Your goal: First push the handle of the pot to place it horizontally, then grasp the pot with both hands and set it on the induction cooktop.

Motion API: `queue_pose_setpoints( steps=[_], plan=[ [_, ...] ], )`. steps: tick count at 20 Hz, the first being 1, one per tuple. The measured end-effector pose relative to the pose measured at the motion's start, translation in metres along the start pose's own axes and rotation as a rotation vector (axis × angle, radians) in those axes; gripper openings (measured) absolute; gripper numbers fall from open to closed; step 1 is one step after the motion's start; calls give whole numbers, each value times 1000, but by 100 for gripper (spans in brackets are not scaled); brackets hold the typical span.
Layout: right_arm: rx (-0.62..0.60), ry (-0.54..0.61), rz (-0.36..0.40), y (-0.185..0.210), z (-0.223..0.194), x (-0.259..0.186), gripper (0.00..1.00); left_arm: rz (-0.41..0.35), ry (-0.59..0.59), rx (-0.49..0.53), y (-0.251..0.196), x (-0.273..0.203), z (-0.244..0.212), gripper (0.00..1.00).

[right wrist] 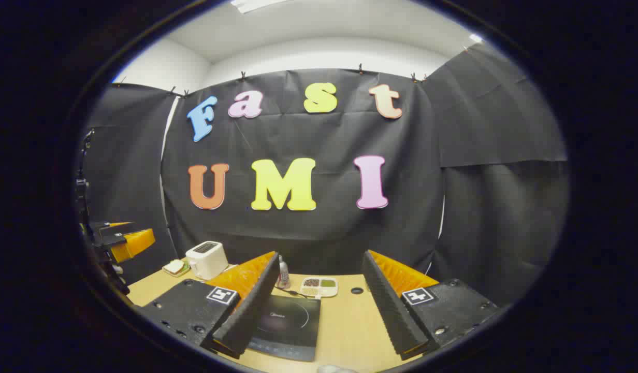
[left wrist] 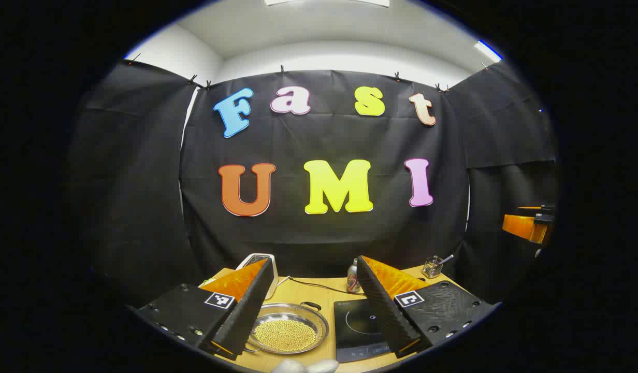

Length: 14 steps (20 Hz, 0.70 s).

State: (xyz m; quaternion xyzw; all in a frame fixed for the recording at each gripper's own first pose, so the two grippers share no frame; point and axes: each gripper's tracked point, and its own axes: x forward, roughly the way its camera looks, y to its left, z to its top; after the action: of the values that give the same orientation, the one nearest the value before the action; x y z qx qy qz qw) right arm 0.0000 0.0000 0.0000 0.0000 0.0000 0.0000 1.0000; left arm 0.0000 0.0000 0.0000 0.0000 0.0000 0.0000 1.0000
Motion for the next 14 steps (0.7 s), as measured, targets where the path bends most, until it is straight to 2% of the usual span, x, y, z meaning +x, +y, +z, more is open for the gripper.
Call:
queue_pose_setpoints(
  steps=[14],
  plan=[
    [4,13,18,3,-8,-27,100,-8,-17,13,0,-25,1,96]
  ],
)
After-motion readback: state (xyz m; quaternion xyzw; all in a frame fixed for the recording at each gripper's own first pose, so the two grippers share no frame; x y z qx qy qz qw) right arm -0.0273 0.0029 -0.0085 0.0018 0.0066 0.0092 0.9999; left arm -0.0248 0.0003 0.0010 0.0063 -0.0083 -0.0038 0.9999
